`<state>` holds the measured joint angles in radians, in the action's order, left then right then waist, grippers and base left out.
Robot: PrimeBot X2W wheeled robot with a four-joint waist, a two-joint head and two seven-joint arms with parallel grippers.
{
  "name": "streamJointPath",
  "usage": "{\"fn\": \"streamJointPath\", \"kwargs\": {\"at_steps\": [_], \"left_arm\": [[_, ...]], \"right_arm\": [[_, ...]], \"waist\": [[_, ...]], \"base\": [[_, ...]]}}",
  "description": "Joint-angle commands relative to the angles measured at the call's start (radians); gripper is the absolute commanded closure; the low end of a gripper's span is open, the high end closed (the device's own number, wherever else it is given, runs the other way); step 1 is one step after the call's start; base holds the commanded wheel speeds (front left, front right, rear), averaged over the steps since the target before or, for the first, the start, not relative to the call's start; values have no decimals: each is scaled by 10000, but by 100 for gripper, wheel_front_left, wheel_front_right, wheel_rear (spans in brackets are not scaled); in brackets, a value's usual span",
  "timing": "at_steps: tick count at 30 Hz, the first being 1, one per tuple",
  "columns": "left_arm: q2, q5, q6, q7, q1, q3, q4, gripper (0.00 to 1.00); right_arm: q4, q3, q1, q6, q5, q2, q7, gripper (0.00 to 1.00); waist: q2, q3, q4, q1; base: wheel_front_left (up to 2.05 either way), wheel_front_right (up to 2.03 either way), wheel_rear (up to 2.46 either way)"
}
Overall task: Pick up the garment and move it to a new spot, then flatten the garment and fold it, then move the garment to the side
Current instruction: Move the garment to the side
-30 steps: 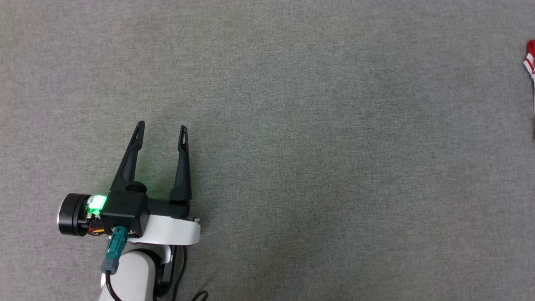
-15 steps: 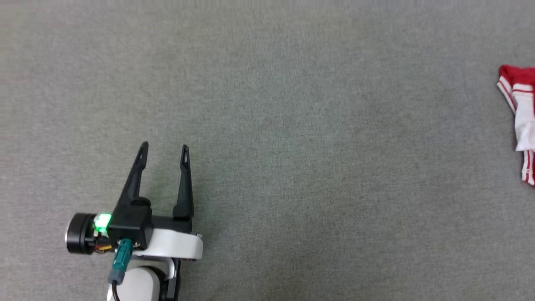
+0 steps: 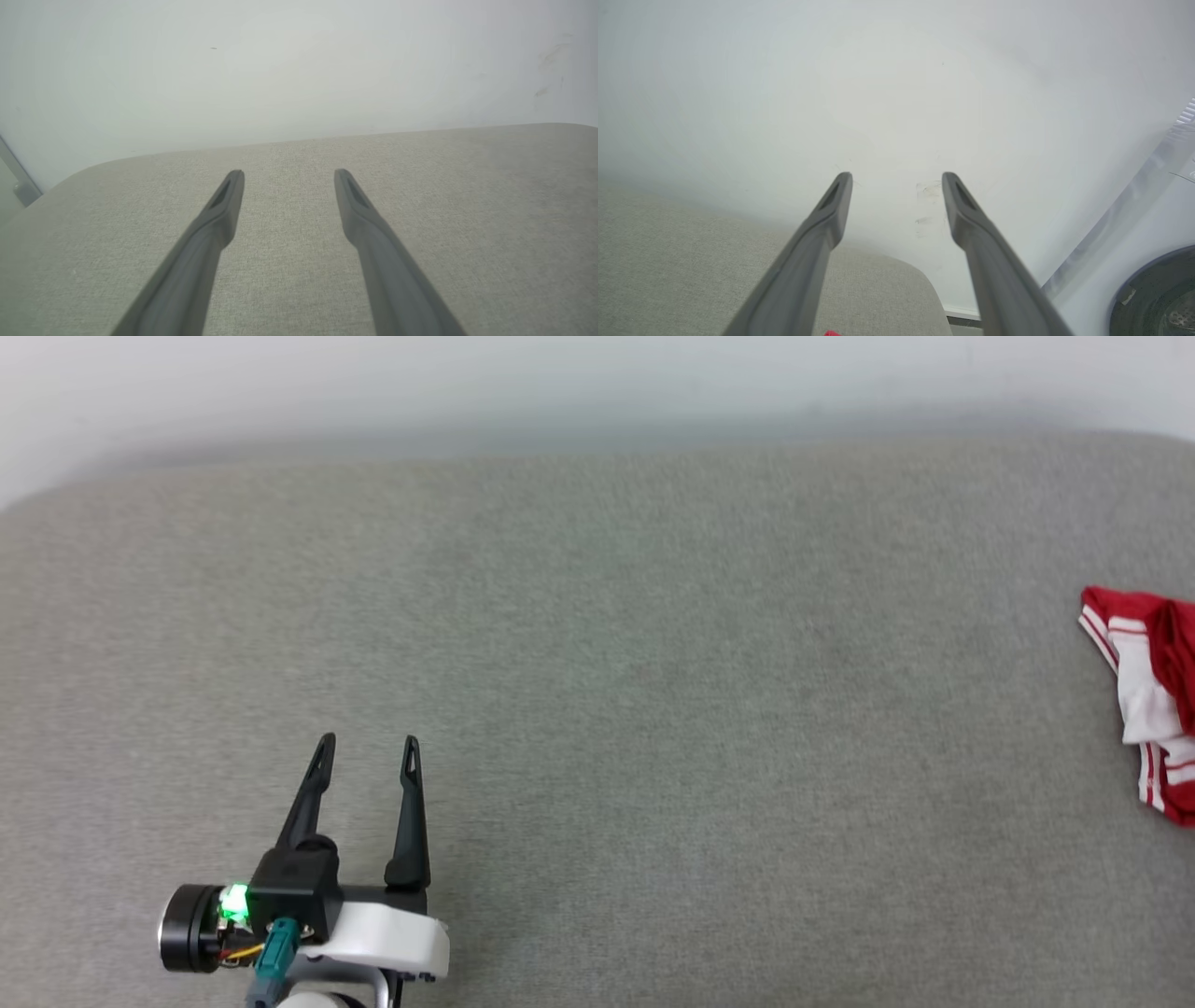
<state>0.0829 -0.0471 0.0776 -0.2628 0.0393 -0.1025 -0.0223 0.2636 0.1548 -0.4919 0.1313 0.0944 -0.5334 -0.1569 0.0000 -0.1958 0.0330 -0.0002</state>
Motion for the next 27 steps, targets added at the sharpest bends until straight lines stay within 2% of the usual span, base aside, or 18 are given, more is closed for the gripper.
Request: {"fn": "streamJointPath", "kwargs": {"at_steps": [1,8,13,18,27], "left_arm": [[-21,14,-32,-25,-175,-4,12,0],[-45,-15,-12,-25,-625,23,-80,0],[-68,-81,-24,-24,-789,39,-279,0],[-97,-193,-51,-24,-964,125,-497,0],[-125,-361,-157,-24,-1200,306,-736,0]], "right_arm": [[-235,-98,272,-12,-52,329,-172,0],[-1216,-408,1468,-12,-117,1933,-654,0],[-1500,-762,2361,-12,-219,2845,-729,0],[-1590,-1060,3300,-12,-91,3523,-822,0],[-1680,-1112,4708,-12,208,4327,-993,0]], "waist": [[0,386,-258,2],[0,1052,-546,2],[0,1393,-686,2],[0,1678,-732,2],[0,2062,-776,2]], "base": [[0,0,0],[0,0,0],[0,0,0],[0,0,0],[0,0,0]]}}
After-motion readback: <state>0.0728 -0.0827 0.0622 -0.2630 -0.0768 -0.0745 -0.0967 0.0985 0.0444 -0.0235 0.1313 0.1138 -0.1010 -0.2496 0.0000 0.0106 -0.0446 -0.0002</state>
